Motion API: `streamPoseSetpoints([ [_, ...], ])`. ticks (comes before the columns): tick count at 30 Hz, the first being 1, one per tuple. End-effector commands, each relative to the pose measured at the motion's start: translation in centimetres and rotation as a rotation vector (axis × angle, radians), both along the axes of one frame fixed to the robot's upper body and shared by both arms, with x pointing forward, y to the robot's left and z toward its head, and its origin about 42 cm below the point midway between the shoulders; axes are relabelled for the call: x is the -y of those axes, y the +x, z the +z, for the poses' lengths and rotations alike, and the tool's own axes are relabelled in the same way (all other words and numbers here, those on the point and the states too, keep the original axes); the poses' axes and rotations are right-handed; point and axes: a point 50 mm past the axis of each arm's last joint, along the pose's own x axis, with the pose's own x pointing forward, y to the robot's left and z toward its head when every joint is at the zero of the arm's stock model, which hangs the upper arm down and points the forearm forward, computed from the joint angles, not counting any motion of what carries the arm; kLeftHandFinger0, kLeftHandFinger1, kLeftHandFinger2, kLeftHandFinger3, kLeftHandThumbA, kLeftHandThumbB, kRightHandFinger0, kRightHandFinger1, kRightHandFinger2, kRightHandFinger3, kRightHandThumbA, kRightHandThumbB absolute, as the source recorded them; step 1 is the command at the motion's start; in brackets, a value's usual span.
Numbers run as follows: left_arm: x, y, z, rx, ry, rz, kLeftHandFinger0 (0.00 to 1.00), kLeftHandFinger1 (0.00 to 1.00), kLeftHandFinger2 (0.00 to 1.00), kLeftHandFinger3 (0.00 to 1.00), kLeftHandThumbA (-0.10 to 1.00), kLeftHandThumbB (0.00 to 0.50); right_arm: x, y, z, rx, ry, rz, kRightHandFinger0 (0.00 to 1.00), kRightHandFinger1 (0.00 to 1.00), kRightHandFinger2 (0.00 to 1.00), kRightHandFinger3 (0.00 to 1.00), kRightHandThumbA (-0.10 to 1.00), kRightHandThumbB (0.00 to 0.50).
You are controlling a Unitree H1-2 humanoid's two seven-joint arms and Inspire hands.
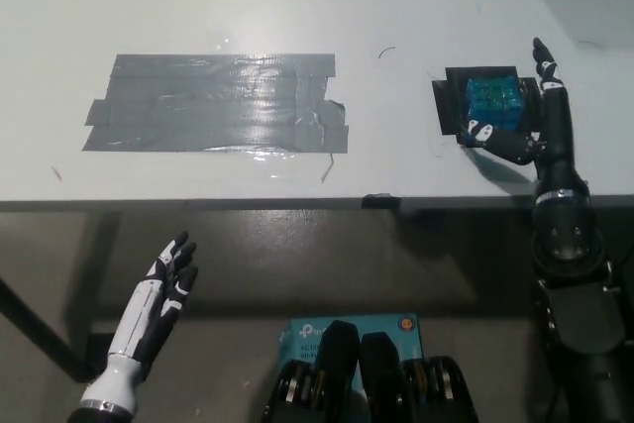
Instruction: A rubick's cube is kept in the black marked spot on the table and the robot uses its right arm to pick it up and hands it to a person
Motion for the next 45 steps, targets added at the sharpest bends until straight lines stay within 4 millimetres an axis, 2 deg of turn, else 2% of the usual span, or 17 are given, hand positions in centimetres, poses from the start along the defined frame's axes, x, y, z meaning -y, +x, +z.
streamPoseSetpoints([
  [1, 0.1, 0.3, 1.3, 0.070, 0.002, -0.022, 1.00, 1.00, 1.00, 1.00, 0.92, 0.189, -0.6, 2.1, 2.8, 0.024, 0.090, 0.005, 1.00, 1.00, 1.00, 1.00, 0.96, 0.394],
  [6, 0.2, 0.5, 1.5, 0.071, -0.002, -0.024, 1.00, 1.00, 1.00, 1.00, 0.91, 0.182, -0.7, 2.9, 2.6, -0.005, 0.093, -0.009, 1.00, 1.00, 1.00, 1.00, 0.97, 0.402],
  [9, 0.1, 0.5, 1.4, 0.074, -0.006, -0.026, 1.00, 1.00, 1.00, 1.00, 0.90, 0.182, -0.8, 3.4, 2.3, -0.028, 0.113, -0.016, 1.00, 1.00, 1.00, 1.00, 0.99, 0.427],
  [14, 0.1, 0.6, 1.6, 0.077, 0.007, -0.025, 1.00, 1.00, 1.00, 1.00, 0.90, 0.176, -1.1, 3.7, 2.6, -0.049, 0.159, -0.007, 1.00, 1.00, 1.00, 1.00, 1.00, 0.407],
  [18, 0.2, 0.5, 1.5, 0.071, 0.005, -0.025, 1.00, 1.00, 1.00, 1.00, 0.91, 0.189, -1.3, 3.9, 2.4, -0.101, 0.238, 0.020, 1.00, 1.00, 1.00, 1.00, 1.00, 0.449],
  [22, 0.2, 0.4, 1.5, 0.073, -0.004, -0.024, 1.00, 1.00, 1.00, 1.00, 0.91, 0.189, -2.0, 4.0, 2.1, -0.149, 0.325, 0.029, 1.00, 1.00, 1.00, 1.00, 1.00, 0.433],
  [26, 0.2, 0.5, 1.6, 0.076, 0.000, -0.026, 1.00, 1.00, 1.00, 1.00, 0.91, 0.179, -2.3, 4.0, 1.9, -0.168, 0.294, 0.015, 1.00, 1.00, 1.00, 1.00, 0.99, 0.407],
  [27, 0.2, 0.5, 1.6, 0.079, -0.003, -0.026, 1.00, 1.00, 1.00, 1.00, 0.91, 0.179, -2.3, 4.0, 1.8, -0.171, 0.285, 0.014, 1.00, 1.00, 1.00, 1.00, 1.00, 0.421],
  [34, 0.2, 0.6, 1.7, 0.083, -0.004, -0.027, 1.00, 1.00, 1.00, 1.00, 0.91, 0.178, -2.6, 4.2, 2.0, -0.145, 0.221, -0.003, 1.00, 1.00, 1.00, 1.00, 0.98, 0.425],
  [37, 0.2, 0.7, 1.9, 0.085, 0.001, -0.027, 1.00, 1.00, 1.00, 1.00, 0.91, 0.178, -2.8, 4.2, 2.1, -0.133, 0.196, -0.012, 1.00, 1.00, 1.00, 1.00, 0.94, 0.407],
  [42, 0.2, 0.8, 2.0, 0.087, -0.009, -0.033, 1.00, 1.00, 1.00, 1.00, 0.92, 0.181, -3.2, 4.3, 2.0, -0.113, 0.186, -0.019, 1.00, 1.00, 1.00, 1.00, 0.85, 0.409],
  [45, 0.2, 0.8, 2.1, 0.090, -0.009, -0.033, 1.00, 1.00, 1.00, 1.00, 0.92, 0.179, -3.3, 4.5, 1.9, -0.119, 0.172, -0.028, 1.00, 1.00, 1.00, 1.00, 0.85, 0.405],
])
